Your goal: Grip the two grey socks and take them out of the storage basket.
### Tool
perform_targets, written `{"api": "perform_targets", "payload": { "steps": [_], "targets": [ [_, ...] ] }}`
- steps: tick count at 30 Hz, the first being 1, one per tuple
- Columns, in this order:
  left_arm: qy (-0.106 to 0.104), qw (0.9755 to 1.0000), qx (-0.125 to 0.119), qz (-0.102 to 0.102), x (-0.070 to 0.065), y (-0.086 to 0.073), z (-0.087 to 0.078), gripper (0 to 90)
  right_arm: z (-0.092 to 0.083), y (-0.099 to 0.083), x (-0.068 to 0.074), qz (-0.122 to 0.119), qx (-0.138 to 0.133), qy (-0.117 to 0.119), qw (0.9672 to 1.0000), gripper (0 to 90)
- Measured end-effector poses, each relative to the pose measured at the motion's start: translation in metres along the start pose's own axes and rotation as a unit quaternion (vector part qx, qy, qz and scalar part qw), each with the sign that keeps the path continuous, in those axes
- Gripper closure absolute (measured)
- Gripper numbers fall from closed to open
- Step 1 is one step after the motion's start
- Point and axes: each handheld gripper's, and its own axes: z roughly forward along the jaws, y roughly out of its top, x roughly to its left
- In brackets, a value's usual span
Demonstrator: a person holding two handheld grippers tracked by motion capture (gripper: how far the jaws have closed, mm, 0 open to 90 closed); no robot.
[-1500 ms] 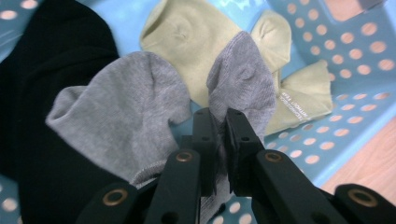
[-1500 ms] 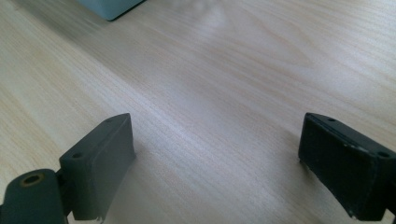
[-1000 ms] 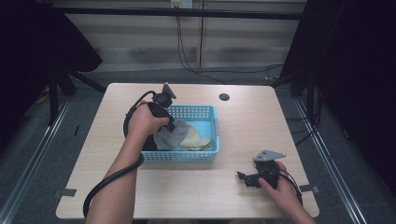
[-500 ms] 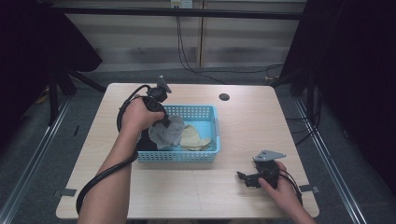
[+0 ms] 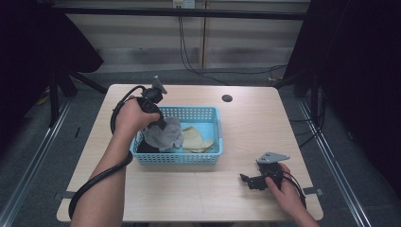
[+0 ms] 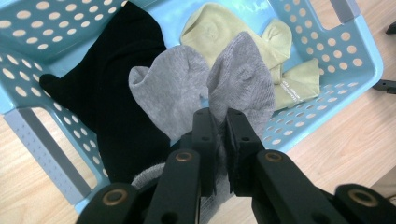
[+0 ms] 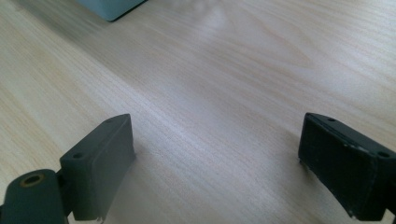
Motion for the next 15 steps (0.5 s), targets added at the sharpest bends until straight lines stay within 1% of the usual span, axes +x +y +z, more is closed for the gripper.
{"api": "perform_targets", "payload": {
  "steps": [3,4,6,8,11,15],
  "targets": [
    [0.0,1.0,0.003,-0.001,0.002,-0.001,-0.001,83.5,0.0,0.0,0.0,0.0,0.001,0.0,1.0,9.8],
    [0.001,1.0,0.0,-0.006,0.003,-0.002,-0.003,83.5,0.0,0.0,0.0,0.0,0.001,-0.001,1.0,9.9],
    [0.001,1.0,-0.001,-0.008,0.003,-0.003,-0.006,83.5,0.0,0.0,0.0,0.0,0.001,-0.001,1.0,9.8],
    [0.002,1.0,0.001,-0.005,0.004,-0.003,-0.008,83.5,0.0,0.0,0.0,0.0,0.001,-0.001,1.0,9.8],
    [0.007,0.9999,-0.002,-0.01,0.005,-0.003,-0.014,83.4,0.0,0.0,0.0,0.001,0.001,-0.001,1.0,9.8],
    [0.01,0.9999,0.003,-0.012,0.005,-0.004,-0.018,83.4,0.0,0.0,0.0,0.001,0.002,-0.001,1.0,9.8]
  ]
}}
